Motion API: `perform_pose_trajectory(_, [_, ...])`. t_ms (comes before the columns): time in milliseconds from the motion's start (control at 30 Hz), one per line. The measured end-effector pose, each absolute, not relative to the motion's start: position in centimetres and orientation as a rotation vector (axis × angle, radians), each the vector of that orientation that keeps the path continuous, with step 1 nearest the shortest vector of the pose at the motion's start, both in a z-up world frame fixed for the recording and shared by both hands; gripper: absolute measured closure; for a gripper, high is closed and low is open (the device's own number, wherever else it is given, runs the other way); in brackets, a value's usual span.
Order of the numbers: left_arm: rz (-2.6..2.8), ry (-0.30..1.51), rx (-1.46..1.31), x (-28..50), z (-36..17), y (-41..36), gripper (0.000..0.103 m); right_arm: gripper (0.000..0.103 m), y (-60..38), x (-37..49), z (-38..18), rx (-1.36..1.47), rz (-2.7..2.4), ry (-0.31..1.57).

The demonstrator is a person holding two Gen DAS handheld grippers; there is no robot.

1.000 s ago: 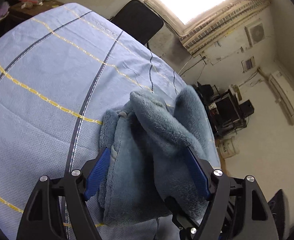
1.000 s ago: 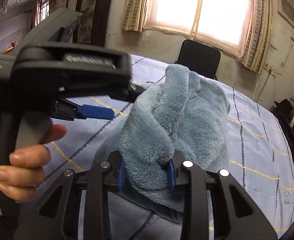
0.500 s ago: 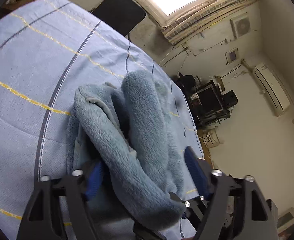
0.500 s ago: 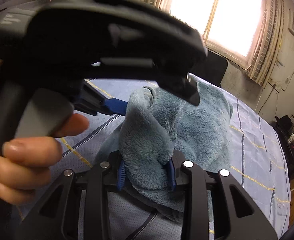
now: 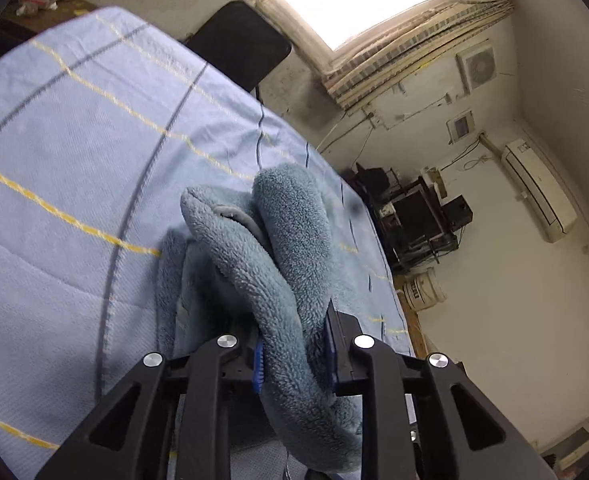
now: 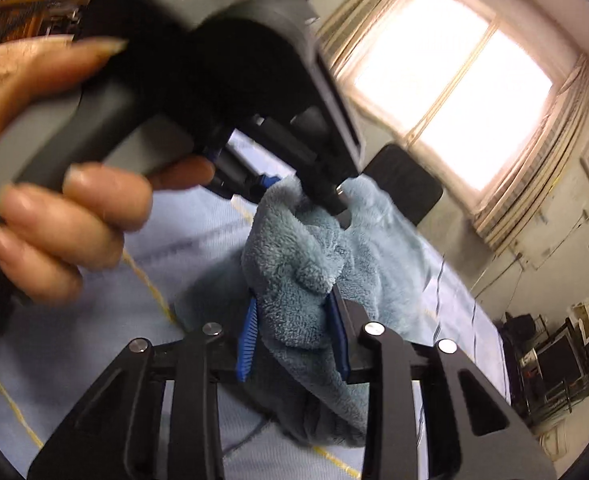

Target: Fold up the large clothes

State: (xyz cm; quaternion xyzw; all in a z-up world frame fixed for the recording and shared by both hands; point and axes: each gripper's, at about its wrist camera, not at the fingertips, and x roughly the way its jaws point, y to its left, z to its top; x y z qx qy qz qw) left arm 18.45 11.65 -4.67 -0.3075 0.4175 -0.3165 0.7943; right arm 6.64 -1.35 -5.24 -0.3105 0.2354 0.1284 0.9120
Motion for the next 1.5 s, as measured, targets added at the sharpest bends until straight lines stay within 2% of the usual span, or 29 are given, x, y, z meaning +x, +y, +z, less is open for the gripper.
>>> perform_pose_trajectory(133, [-0.606, 0.923, -0.617, 18.6, -5.2, 13.7, 0.079, 0.073, 1.0, 7.5, -5.7, -0.657, 0.305, 0.526])
perform_pose_trajectory(233, [-0.569, 1.011, -0.612, 19.9, -8.1, 14.2, 0.077, 0.072, 2.3, 8.7, -8.4, -0.691, 0.33, 0.611])
perform_pose_trajectory(300, [-0.563, 1.032, -0.622, 20.5, -9.0, 14.5, 0.073, 0.069, 2.2, 9.3, -9.6, -0.683, 0.339, 0.637])
perform_pose_trajectory(400, [-0.531, 1.023, -0.58, 20.9, -9.0, 14.7, 0.065, 0.058, 2.2, 9.3, -10.3, -0.676, 0.363, 0.65])
perform_pose_trajectory(467, [-0.508, 1.027, -0.573, 21.0, -9.2, 14.9, 0.054, 0.051, 2.4, 9.1, -10.1, -0.651, 0.386, 0.672])
perform_pose_trajectory(533, [-0.486, 1.033, -0.57, 21.0, -9.4, 15.0, 0.049, 0.049, 2.4, 9.2, -10.0, -0.642, 0.41, 0.682])
perform_pose_trajectory(600, [-0.476, 1.032, -0.565, 20.9, -9.1, 15.2, 0.049, 0.048, 2.0, 9.1, -9.6, -0.64, 0.435, 0.678])
perform_pose_trajectory(800, [-0.426, 1.003, -0.525, 20.2, -8.1, 15.5, 0.049, 0.05, -3.0, 8.4, -4.3, -0.477, 0.52, 0.695])
perform_pose_trajectory(933, [-0.387, 0.946, -0.545, 19.2, -6.5, 16.4, 0.053, 0.051, -7.5, 8.1, -1.6, -0.374, 0.473, 0.678])
perform_pose_trajectory(1000, [-0.368, 0.891, -0.535, 18.2, -4.7, 16.8, 0.053, 0.056, -9.1, 8.0, -0.7, -0.322, 0.441, 0.663])
perform_pose_trajectory(1133, [-0.413, 0.77, -0.495, 15.7, -0.9, 15.9, 0.053, 0.076, -12.5, 10.3, 1.0, -0.225, 0.38, 0.647])
perform_pose_trajectory(1233, [-0.488, 0.73, -0.444, 14.6, 0.4, 13.5, 0.053, 0.078, -12.2, 11.3, 0.7, -0.213, 0.365, 0.662])
perform_pose_trajectory(1400, [-0.487, 0.862, -0.332, 16.0, -3.3, 9.2, 0.053, 0.078, -11.0, 13.6, -1.2, -0.196, 0.348, 0.72])
perform_pose_trajectory(1500, [-0.422, 0.948, -0.228, 17.1, -6.6, 7.5, 0.049, 0.077, -10.7, 15.6, -5.2, -0.207, 0.392, 0.856])
